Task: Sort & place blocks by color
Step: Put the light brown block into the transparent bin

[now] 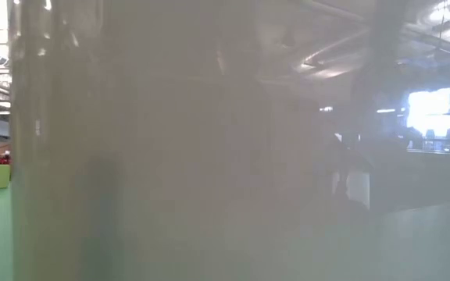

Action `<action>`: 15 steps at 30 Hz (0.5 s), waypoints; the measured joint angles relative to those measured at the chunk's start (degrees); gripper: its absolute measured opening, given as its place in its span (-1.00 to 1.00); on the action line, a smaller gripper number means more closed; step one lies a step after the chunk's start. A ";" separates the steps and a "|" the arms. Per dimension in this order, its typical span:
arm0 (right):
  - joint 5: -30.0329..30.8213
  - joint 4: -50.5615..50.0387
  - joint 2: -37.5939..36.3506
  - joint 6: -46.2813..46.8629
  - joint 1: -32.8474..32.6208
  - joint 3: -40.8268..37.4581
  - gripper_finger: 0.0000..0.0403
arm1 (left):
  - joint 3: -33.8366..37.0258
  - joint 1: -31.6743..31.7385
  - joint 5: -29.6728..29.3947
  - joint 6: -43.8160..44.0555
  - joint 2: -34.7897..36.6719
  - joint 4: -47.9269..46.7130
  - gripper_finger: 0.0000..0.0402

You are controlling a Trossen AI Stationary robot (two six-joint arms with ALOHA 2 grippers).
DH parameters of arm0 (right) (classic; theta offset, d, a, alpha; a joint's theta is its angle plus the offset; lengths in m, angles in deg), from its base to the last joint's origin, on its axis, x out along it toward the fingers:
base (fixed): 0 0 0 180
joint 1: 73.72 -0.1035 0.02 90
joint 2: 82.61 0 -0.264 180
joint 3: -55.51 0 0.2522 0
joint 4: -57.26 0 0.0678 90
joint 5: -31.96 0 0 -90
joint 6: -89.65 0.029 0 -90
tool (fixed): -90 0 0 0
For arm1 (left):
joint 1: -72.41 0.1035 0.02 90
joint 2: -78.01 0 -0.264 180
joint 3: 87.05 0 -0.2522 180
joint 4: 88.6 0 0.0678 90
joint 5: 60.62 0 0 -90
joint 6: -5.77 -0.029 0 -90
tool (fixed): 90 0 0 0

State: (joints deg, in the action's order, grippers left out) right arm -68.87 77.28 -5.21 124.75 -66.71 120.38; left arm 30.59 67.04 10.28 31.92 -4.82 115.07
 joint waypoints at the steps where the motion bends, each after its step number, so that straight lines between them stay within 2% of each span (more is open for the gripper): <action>1: 0.01 -2.91 -1.19 -0.28 0.42 0.00 -0.42 | 0.00 0.02 -0.05 0.07 0.04 0.00 0.01; 6: 0.23 -15.27 -7.50 -3.61 2.31 0.00 -0.42 | -0.02 0.02 -0.11 1.55 0.07 -1.95 0.01; 10: -0.26 -24.57 -12.81 -3.89 2.40 0.00 -0.42 | -0.02 0.10 -0.10 3.99 0.09 -7.33 0.01; 15: -7.48 -38.71 -18.60 2.68 0.99 0.00 -0.42 | -0.02 0.83 -0.09 9.02 0.09 -15.14 0.02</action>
State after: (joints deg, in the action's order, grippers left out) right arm -76.34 38.57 -23.81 127.43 -65.71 120.38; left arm 30.56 67.86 10.19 40.94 -4.73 99.93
